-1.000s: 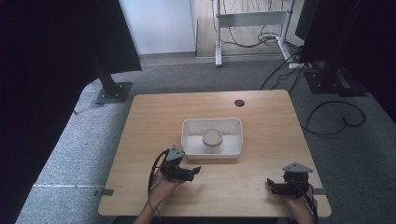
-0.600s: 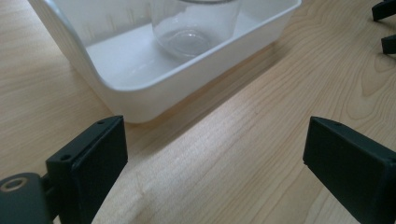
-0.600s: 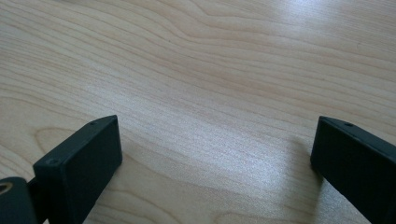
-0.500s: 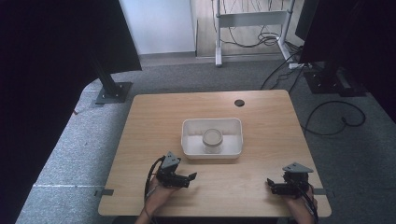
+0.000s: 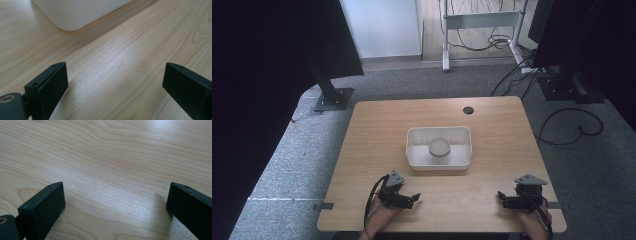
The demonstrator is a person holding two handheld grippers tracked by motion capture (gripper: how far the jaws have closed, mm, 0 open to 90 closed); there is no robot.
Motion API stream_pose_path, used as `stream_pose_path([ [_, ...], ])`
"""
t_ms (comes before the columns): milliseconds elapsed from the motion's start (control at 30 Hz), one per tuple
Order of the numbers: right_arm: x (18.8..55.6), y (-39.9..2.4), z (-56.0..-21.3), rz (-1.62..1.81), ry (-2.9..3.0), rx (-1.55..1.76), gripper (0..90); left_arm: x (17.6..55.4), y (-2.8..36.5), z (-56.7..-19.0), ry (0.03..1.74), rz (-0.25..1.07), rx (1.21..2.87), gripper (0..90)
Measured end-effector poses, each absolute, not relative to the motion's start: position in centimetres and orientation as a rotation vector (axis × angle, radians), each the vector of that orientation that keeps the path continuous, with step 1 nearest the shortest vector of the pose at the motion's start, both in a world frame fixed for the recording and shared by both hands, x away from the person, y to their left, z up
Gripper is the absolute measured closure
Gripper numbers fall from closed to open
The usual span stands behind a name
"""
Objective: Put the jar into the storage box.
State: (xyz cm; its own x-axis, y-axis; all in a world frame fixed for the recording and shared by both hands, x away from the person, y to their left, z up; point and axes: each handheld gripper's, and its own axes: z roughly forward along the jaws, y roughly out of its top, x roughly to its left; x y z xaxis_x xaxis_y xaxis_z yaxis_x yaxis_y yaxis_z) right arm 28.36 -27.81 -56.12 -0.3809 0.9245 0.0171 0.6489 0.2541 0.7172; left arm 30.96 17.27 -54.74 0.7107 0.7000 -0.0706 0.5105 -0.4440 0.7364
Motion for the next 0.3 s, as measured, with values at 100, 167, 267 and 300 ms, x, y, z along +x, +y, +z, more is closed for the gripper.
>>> stream_pose_path([
  [100, 28.36, -27.81, -56.12, 0.912, 2.122, 1.433, 1.6, 30.81, 17.22, -54.95, 0.922, 0.314, 2.158, 6.0],
  [167, 28.36, -27.81, -56.12, 0.912, 2.123, 1.433, 1.6, 30.71, 17.17, -55.06, 0.923, 0.318, 2.172, 6.1],
  [267, 28.36, -27.81, -56.12, 0.913, 2.123, 1.433, 1.6, 30.61, 17.03, -55.08, 0.921, 0.332, 2.187, 6.0],
  [300, 28.36, -27.81, -56.13, 0.913, 2.123, 1.432, 1.6, 30.62, 17.00, -55.12, 0.922, 0.334, 2.190, 6.0],
])
